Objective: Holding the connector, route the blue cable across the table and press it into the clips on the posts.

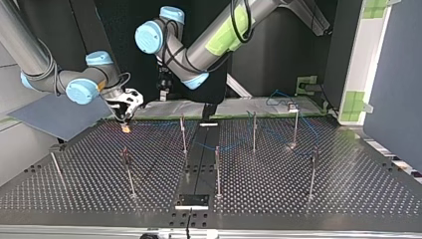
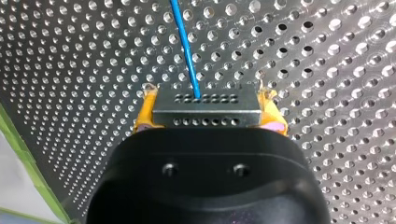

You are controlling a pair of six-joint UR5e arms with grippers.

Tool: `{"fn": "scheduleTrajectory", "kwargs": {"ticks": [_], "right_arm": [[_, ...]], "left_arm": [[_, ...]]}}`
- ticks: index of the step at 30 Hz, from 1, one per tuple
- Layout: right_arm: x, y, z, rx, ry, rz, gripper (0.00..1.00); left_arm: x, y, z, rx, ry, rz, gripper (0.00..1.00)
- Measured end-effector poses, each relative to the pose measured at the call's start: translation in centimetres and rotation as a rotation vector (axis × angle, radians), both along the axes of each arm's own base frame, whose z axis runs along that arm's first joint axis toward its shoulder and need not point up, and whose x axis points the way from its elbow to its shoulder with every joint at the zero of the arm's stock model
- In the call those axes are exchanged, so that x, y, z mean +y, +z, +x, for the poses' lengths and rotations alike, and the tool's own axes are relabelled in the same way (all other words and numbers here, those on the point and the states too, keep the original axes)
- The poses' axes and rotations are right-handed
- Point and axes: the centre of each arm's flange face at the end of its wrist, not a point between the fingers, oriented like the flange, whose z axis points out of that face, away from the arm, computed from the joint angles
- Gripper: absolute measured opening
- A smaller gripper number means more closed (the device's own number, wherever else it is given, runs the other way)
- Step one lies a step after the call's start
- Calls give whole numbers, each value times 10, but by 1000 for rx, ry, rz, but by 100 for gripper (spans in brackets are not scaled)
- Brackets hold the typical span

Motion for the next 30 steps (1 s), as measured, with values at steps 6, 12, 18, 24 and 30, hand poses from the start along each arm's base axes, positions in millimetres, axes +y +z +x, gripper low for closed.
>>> {"fn": "scheduleTrajectory", "kwargs": {"ticks": [6,12,18,24,30], "right_arm": [[0,0,0,0,0,0,0],[0,0,0,0,0,-1,0],[0,0,0,0,0,-1,0],[0,0,0,0,-1,-2,0],[0,0,0,0,0,-3,0]], "left_arm": [[-3,-14,21,8,14,0,100],[-12,-31,34,21,18,4,100],[-23,-34,49,-8,44,-28,100],[-34,-13,63,-67,66,-91,100],[-42,0,76,-100,74,-126,100]]}}
